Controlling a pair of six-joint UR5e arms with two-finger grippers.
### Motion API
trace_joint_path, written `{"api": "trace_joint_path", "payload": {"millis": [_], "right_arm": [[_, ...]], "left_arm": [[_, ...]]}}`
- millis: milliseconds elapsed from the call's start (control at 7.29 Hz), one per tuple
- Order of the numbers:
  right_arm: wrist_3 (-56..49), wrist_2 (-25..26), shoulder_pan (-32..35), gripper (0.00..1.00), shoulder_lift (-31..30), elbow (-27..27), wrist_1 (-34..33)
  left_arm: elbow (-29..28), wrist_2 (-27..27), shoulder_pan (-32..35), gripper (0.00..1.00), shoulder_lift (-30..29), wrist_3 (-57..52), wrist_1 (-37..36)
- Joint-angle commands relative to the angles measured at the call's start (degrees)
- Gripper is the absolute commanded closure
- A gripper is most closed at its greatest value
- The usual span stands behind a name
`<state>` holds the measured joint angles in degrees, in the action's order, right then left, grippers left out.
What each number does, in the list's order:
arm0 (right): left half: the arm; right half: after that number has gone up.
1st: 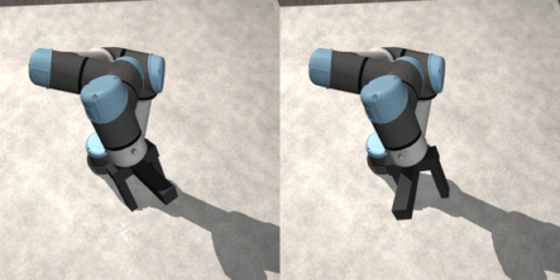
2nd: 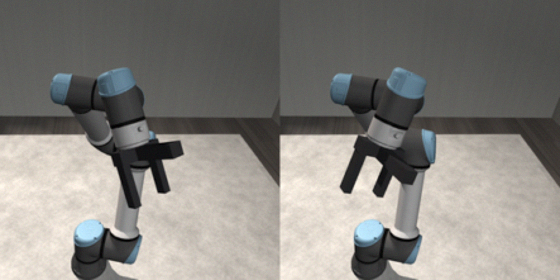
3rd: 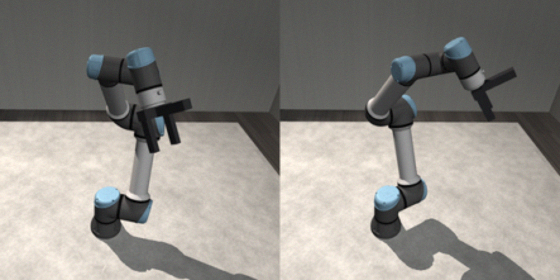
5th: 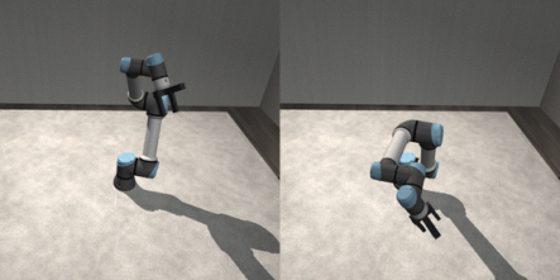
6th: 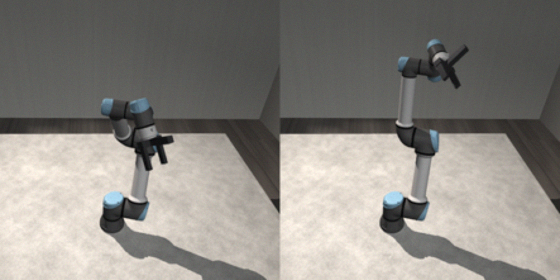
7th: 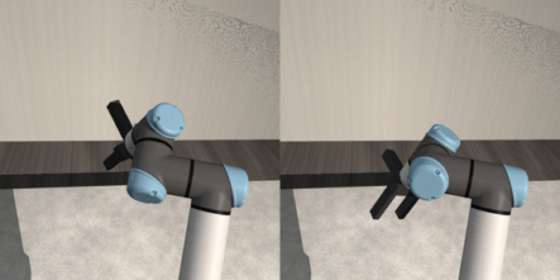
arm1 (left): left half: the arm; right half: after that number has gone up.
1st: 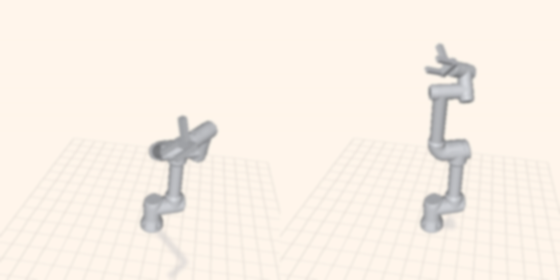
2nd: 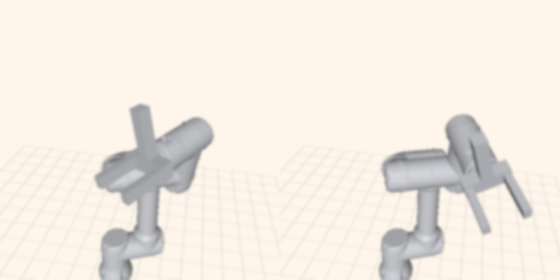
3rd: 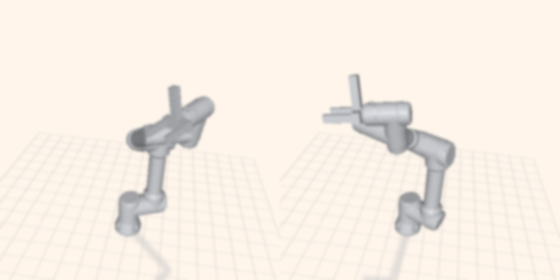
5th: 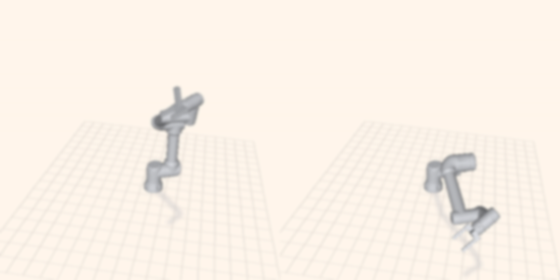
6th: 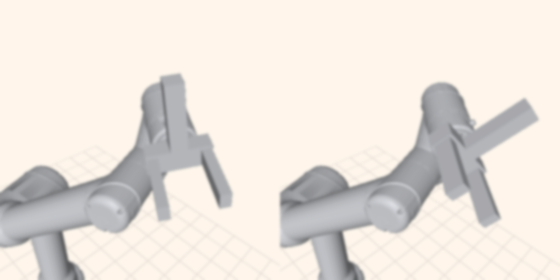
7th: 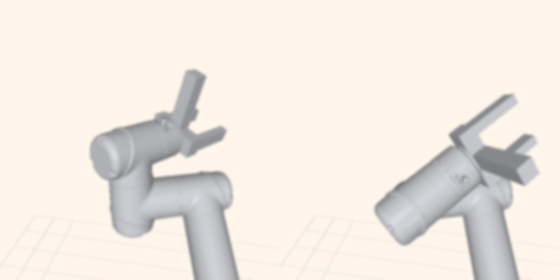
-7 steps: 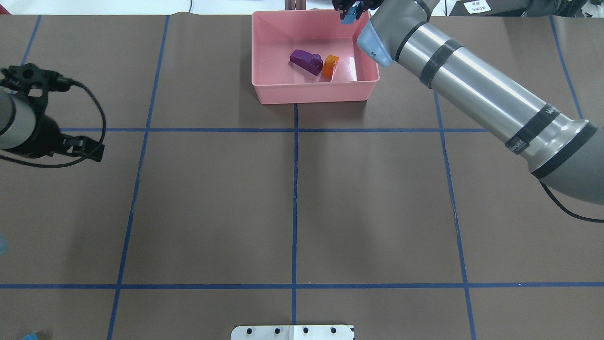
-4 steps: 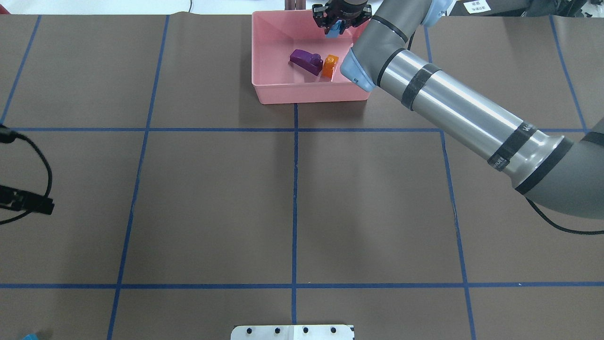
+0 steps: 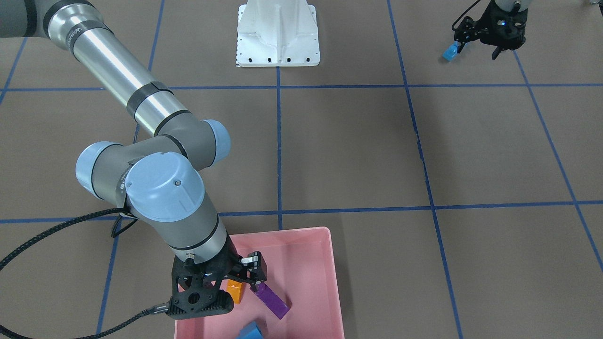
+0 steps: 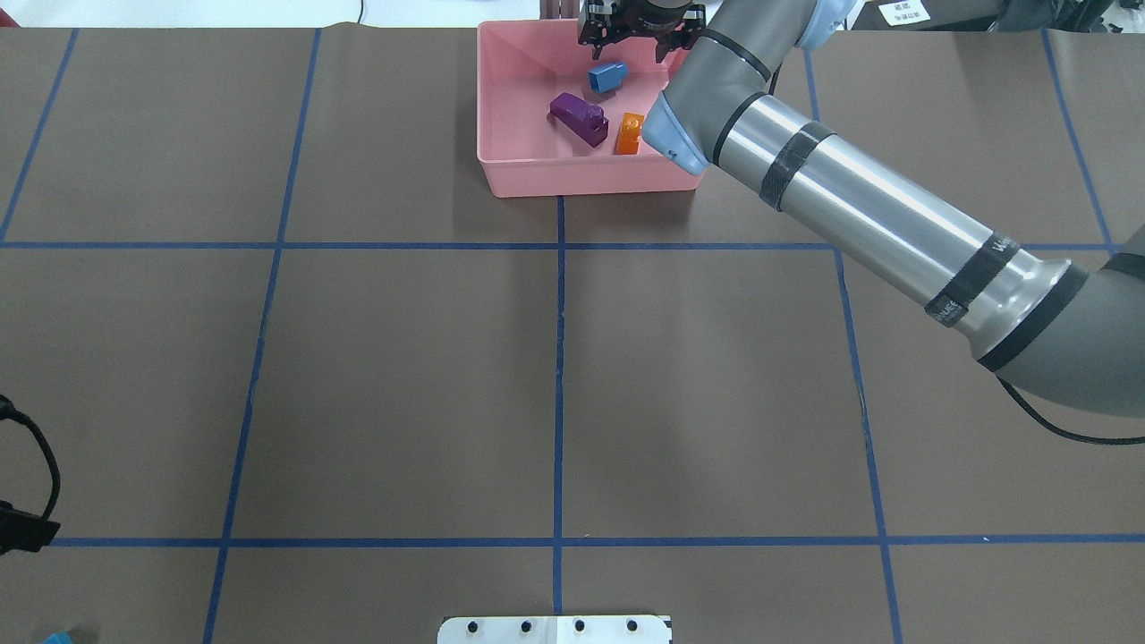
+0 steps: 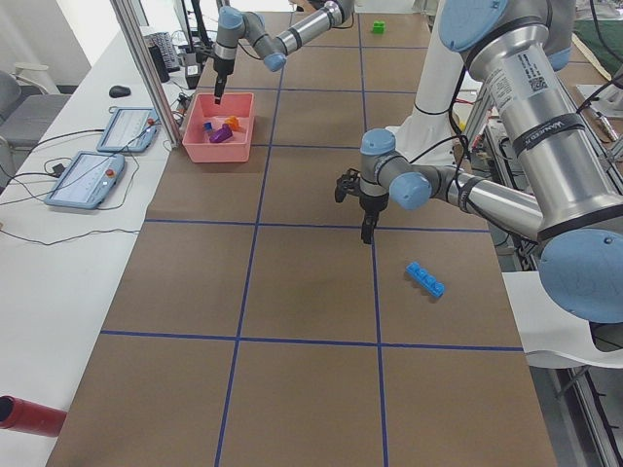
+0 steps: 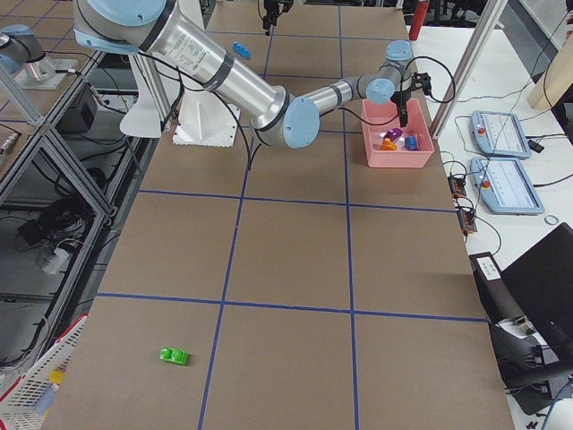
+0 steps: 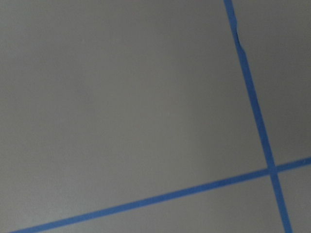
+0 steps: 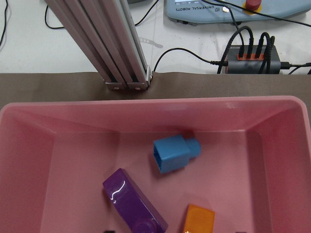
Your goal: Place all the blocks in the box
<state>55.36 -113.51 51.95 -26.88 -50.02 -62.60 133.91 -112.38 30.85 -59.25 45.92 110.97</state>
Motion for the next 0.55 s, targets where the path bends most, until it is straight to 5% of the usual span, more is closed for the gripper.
{"api": "trace_joint_path", "payload": {"millis": [0,137,412], "right_arm": [[-1.0,-5.5,1.9,0.01,-2.0,-10.6,-14.0],[-2.3,-6.7,2.9,0.01,-5.4,-19.1,-22.0],[-7.3,-6.8,3.3,0.01,-10.4,-31.2,-35.7]], "left_arm": [[-2.9,10.7,-15.4,0.0,8.8,11.7,16.5],[-4.3,16.4,-23.7,0.0,10.2,17.8,19.3],[-7.3,18.9,-27.5,0.0,10.4,19.7,21.9]]}}
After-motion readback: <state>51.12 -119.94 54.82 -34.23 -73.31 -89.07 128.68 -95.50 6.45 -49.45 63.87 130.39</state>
